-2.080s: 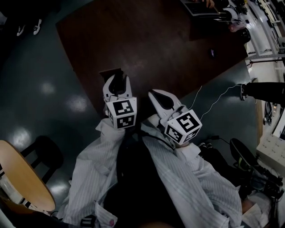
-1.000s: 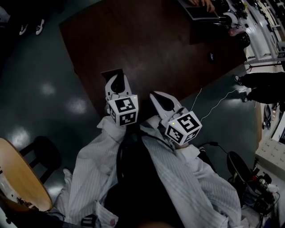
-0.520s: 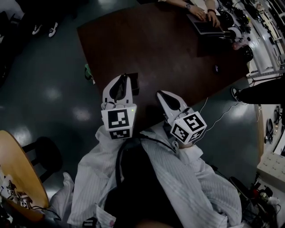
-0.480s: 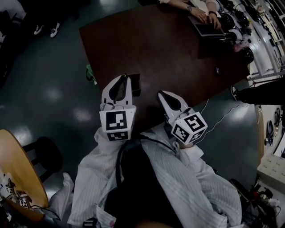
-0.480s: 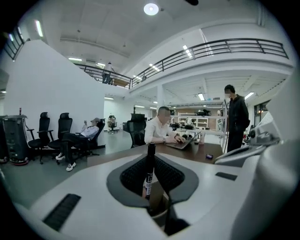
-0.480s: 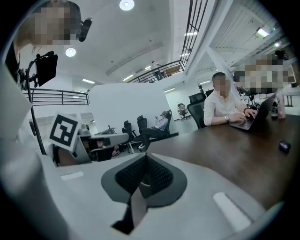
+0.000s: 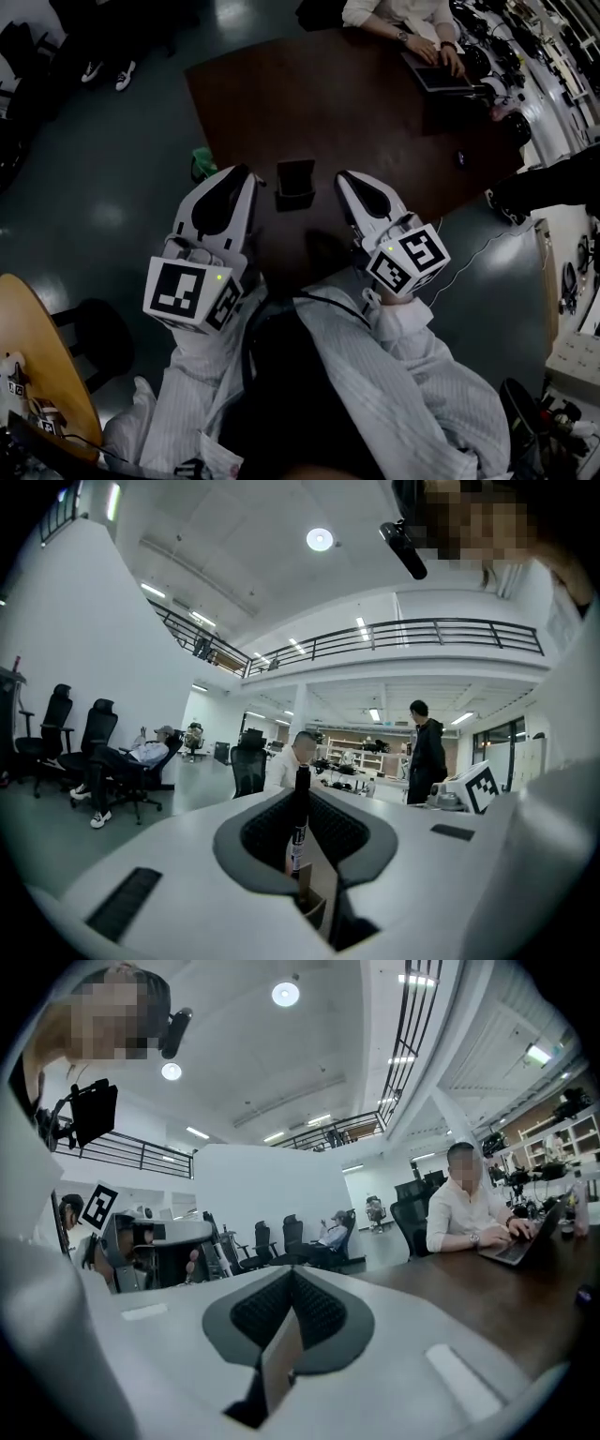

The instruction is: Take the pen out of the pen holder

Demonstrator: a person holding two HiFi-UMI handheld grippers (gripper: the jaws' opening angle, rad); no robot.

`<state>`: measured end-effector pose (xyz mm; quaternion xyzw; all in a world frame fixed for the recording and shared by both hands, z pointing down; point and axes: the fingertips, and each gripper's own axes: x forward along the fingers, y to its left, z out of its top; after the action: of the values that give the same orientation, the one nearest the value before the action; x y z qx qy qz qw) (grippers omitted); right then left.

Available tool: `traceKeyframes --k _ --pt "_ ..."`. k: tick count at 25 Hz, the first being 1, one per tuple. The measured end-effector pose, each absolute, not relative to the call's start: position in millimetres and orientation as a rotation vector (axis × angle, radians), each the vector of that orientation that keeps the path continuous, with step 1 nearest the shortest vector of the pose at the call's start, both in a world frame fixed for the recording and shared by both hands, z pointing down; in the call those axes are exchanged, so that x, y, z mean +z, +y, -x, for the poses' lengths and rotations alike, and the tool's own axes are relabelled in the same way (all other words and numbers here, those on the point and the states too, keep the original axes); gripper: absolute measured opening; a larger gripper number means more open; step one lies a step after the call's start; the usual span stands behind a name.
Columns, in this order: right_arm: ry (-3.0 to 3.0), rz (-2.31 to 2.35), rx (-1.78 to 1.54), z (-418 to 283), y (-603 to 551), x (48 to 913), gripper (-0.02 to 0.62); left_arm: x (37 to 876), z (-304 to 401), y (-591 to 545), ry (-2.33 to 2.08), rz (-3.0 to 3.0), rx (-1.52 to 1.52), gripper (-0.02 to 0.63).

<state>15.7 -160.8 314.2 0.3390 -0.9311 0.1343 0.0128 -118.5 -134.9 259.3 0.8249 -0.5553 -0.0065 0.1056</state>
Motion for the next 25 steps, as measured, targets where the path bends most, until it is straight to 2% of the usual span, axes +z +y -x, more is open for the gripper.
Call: traceKeyframes --k 7,25 --pt "-2.952 -1.018 0.367 13.8 -131.6 299.2 0.003 261.5 120.6 -108.4 -1.575 -2.472 0.010 0.046" --pt "-2.952 -0.968 0.380 32.5 -123.2 304.1 0.001 283.5 112.4 -112.6 -1.480 -2.507 0.024 0.046"
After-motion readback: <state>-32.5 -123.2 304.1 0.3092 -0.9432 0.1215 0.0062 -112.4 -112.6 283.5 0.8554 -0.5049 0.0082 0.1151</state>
